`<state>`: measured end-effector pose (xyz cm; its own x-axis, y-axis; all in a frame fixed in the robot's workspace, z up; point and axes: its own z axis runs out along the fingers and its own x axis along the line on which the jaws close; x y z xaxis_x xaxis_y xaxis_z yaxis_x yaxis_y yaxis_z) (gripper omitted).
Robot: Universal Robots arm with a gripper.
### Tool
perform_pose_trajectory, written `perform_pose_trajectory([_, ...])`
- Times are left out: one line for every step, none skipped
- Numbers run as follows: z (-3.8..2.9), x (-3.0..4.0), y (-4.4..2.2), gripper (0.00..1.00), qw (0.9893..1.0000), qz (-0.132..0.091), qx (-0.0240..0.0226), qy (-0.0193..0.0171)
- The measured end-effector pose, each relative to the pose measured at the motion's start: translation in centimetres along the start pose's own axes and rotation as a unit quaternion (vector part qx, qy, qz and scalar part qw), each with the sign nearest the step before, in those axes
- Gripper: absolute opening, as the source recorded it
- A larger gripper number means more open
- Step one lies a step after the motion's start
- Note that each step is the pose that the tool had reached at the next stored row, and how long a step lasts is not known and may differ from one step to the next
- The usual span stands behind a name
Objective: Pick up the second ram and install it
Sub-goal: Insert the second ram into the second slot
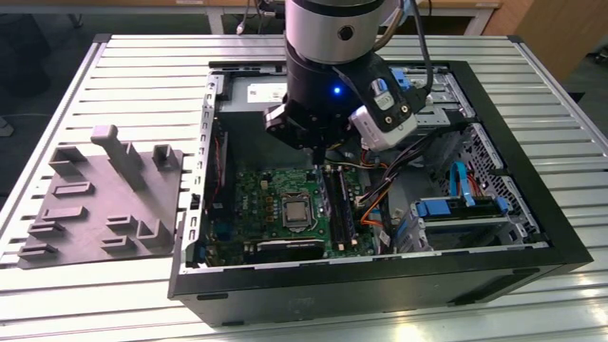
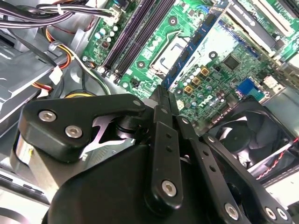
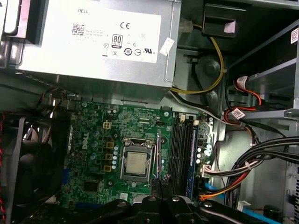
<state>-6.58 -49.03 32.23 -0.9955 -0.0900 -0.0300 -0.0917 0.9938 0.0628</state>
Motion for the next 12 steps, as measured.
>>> perform_pose_trajectory([0.03, -0.03, 0.00, 0.11, 1.0000, 0.000, -0.0010, -0.0001])
perform_pose_trajectory([0.07, -0.05, -0.01, 0.11, 1.0000, 0.000, -0.0016, -0.0002])
perform_pose_trajectory([0.12, -0.06, -0.01, 0.11, 1.0000, 0.000, -0.0021, -0.0002])
perform_pose_trajectory([0.18, -0.09, -0.02, 0.11, 1.0000, 0.000, -0.0026, -0.0003])
perform_pose_trajectory([0.25, -0.11, -0.03, 0.11, 1.0000, 0.000, -0.0031, -0.0003])
perform_pose_trajectory([0.32, -0.12, -0.03, 0.11, 1.0000, 0.000, -0.0033, -0.0004])
perform_pose_trajectory([0.39, -0.12, -0.03, 0.11, 1.0000, 0.000, -0.0033, -0.0004])
perform_pose_trajectory([0.44, -0.12, -0.04, 0.11, 1.0000, 0.000, -0.0035, -0.0003])
perform_pose_trajectory([0.48, -0.13, -0.04, 0.11, 1.0000, 0.000, -0.0038, -0.0003])
perform_pose_trajectory([0.53, -0.13, -0.05, 0.11, 1.0000, 0.000, -0.0041, -0.0004])
perform_pose_trajectory([0.59, -0.13, -0.05, 0.11, 1.0000, 0.000, -0.0043, -0.0004])
perform_pose_trajectory([0.63, -0.13, -0.05, 0.11, 1.0000, 0.000, -0.0045, -0.0004])
